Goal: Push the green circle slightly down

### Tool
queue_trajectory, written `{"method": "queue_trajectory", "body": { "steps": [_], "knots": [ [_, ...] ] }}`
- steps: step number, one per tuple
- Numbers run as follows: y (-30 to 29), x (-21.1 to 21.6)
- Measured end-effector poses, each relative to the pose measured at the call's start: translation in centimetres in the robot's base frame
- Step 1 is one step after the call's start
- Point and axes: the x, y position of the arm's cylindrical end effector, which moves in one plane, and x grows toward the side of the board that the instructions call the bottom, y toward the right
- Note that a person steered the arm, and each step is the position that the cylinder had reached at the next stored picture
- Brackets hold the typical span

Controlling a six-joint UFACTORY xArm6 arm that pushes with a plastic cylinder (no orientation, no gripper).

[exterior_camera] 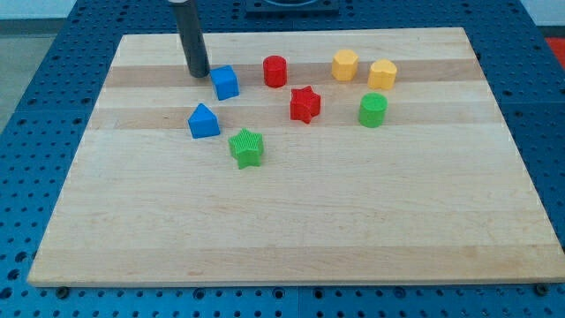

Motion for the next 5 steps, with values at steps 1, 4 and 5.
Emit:
{"method": "queue_trajectory", "body": {
  "steps": [1,4,5],
  "knots": [
    [-0.3,0.0],
    [11.7,-5.9],
    [11.7,-5.9]
  ]
}}
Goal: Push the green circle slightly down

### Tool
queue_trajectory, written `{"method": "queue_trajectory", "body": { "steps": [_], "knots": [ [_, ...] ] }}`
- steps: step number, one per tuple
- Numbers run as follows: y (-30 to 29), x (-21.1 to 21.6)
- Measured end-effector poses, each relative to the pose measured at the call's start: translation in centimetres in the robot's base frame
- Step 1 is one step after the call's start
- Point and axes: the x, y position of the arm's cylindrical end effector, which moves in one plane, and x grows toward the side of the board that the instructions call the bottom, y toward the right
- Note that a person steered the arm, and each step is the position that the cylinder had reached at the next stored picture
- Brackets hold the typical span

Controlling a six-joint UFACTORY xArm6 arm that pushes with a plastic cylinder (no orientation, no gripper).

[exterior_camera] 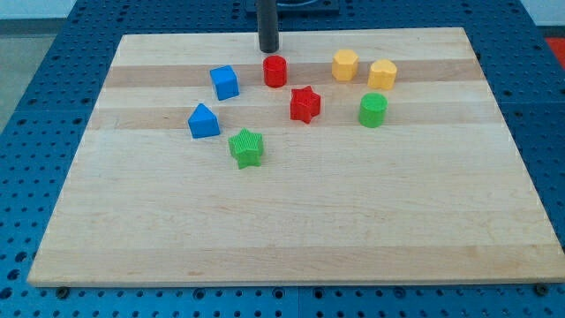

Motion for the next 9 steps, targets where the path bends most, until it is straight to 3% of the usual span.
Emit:
{"method": "queue_trajectory", "body": {
  "steps": [6,9],
  "knots": [
    [4.3,3.3],
    [5.3,6.9]
  ]
}}
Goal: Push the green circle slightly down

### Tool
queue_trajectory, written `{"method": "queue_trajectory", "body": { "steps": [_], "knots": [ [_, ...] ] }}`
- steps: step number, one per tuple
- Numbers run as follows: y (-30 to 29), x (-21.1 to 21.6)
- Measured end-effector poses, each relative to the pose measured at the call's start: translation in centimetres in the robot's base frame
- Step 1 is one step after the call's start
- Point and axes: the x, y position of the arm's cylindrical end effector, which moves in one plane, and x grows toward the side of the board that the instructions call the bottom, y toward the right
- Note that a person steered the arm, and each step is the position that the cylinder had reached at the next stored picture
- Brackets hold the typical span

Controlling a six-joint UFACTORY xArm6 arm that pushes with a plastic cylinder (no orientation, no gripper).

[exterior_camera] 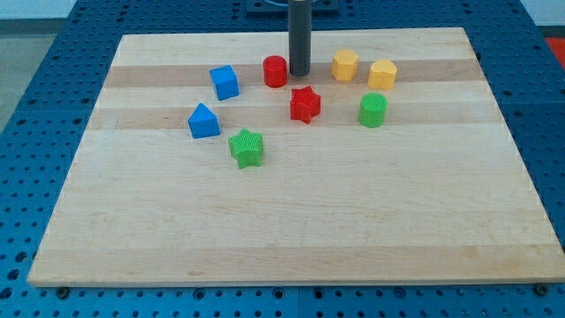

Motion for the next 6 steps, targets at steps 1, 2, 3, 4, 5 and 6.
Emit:
{"method": "queue_trajectory", "body": {
  "steps": [1,2,3,4,5,6],
  "knots": [
    [0.4,1.2],
    [0.5,1.3],
    [1.1,1.5],
    [3.3,1.8],
    [5.3,1.8],
    [7.3,2.3]
  ]
}}
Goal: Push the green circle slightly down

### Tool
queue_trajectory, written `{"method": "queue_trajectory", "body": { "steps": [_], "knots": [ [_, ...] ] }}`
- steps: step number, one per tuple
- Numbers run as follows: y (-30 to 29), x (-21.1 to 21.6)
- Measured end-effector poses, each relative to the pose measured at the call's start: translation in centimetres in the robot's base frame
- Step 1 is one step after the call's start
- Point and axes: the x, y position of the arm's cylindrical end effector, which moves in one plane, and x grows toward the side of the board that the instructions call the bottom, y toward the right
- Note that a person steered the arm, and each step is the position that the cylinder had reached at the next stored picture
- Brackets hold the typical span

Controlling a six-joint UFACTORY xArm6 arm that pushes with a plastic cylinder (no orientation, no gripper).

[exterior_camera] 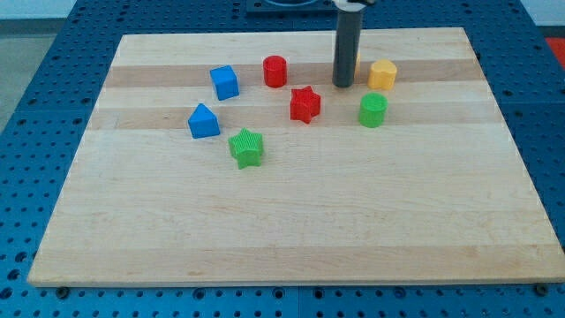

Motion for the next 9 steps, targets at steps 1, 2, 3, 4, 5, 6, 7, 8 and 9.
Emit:
{"method": "queue_trajectory", "body": {
  "steps": [1,2,3,4,5,6,7,8,9],
  "knots": [
    [2.4,1.7],
    [3.2,1.8],
    [3.2,1.8],
    [4.5,2.5],
    [5.3,2.9],
    [5.3,3.5],
    [5.1,4.8],
    [4.6,5.2],
    [4.3,5.8]
  ]
}}
